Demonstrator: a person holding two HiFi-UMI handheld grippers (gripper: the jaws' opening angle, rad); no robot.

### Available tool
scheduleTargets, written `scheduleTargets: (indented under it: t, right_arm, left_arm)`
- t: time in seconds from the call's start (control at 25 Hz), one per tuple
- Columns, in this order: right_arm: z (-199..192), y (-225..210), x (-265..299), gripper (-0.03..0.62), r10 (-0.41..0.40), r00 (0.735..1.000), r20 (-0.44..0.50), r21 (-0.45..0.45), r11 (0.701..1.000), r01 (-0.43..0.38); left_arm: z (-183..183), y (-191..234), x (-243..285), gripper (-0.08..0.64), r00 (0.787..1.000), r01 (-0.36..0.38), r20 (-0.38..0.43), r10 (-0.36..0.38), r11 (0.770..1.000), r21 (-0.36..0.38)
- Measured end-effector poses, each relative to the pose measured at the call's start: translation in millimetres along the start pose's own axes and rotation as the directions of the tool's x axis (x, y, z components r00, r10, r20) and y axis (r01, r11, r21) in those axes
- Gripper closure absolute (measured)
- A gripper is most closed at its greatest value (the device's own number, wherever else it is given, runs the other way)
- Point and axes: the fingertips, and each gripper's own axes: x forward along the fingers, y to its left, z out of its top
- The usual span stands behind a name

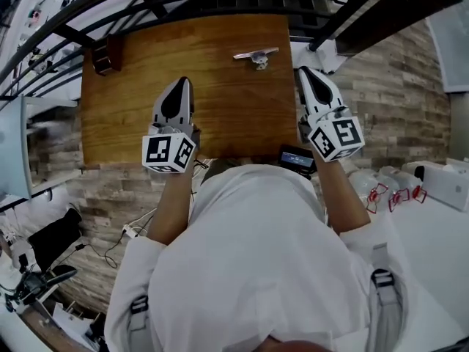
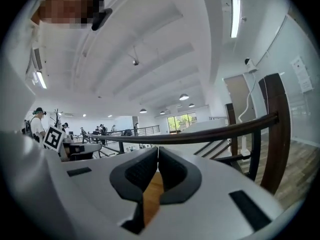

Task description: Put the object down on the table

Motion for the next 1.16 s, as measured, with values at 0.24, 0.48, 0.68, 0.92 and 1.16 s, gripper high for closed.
scheduleTargets:
  t: [0.24, 0.48, 0.68, 0.92, 1.16]
  right_arm:
    - [-28, 5, -14, 0.568, 0.024, 0.998, -0.049, 0.054, 0.998, -0.021]
    - [-25, 7, -12, 0.568, 0.059, 0.998, -0.035, 0.083, 0.995, -0.055]
    - [-33, 12, -12, 0.569, 0.070, 0.997, -0.045, 0.098, 0.993, -0.065]
    - [-41, 19, -10, 0.569, 0.075, 0.995, -0.061, 0.108, 0.992, -0.068]
    - [-47, 22, -4, 0.569, 0.065, 0.996, -0.062, 0.126, 0.990, -0.057]
  left_arm:
    - [-15, -12, -11, 0.545, 0.999, 0.021, -0.036, -0.022, 0.999, -0.030]
    - [-25, -20, -12, 0.545, 0.997, 0.052, -0.053, -0.054, 0.998, -0.037]
    - [-30, -20, -13, 0.545, 0.995, 0.071, -0.060, -0.074, 0.997, -0.043]
    - [-38, -18, -15, 0.545, 0.992, 0.090, -0.078, -0.095, 0.994, -0.063]
    - [-42, -15, -14, 0.545, 0.989, 0.118, -0.084, -0.125, 0.990, -0.077]
